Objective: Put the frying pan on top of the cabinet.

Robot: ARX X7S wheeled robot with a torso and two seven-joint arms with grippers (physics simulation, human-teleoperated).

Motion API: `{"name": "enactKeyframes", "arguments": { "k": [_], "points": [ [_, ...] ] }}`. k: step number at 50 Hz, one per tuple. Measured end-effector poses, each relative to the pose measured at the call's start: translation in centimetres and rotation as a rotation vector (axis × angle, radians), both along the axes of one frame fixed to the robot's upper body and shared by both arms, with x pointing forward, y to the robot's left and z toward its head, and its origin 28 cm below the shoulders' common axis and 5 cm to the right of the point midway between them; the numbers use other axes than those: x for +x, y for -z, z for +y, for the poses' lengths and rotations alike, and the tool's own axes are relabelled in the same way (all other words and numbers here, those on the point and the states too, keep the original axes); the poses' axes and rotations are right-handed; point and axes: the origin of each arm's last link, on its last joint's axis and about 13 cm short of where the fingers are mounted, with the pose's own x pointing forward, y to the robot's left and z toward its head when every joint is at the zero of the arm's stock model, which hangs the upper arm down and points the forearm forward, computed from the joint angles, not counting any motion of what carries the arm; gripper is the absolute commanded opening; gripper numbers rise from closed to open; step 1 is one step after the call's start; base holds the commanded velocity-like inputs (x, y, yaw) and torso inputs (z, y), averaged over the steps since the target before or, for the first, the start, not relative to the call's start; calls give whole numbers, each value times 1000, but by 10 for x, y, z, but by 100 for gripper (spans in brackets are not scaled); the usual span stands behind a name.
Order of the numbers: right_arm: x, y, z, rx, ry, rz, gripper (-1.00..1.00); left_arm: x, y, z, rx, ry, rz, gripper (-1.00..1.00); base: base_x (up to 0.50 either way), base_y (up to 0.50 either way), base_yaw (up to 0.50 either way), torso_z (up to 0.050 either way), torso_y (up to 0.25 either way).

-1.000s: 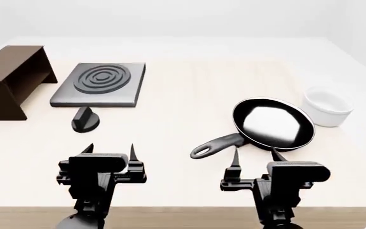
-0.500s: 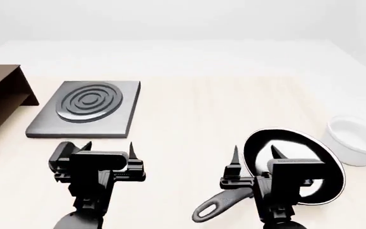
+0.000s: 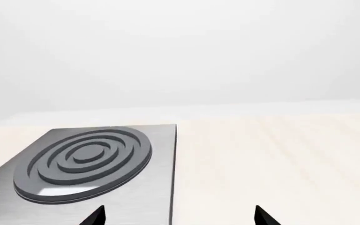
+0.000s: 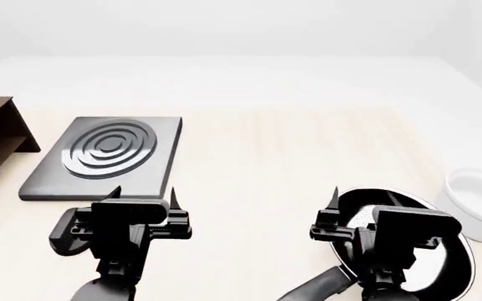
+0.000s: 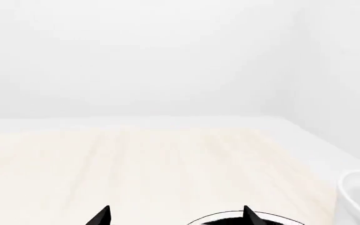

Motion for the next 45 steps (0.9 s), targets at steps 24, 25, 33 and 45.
{"name": "enactKeyframes", "arguments": {
  "k": [24, 25, 33, 45],
  "points": [
    [-6, -9, -38, -73, 395, -57, 100, 0, -4, -1, 9, 25, 5, 100, 0, 0, 0, 0, 0],
    [-7, -10, -40, -70, 417, -60, 100, 0, -4, -1, 10, 26, 5, 100, 0, 0, 0, 0, 0],
    [-13, -15, -54, -59, 552, -87, 100, 0, -5, -1, 14, 33, 7, 100, 0, 0, 0, 0, 0],
    [-18, -18, -62, -57, 632, -99, 100, -4, -15, -5, 32, 114, 44, 100, 0, 0, 0, 0, 0]
  ]
}}
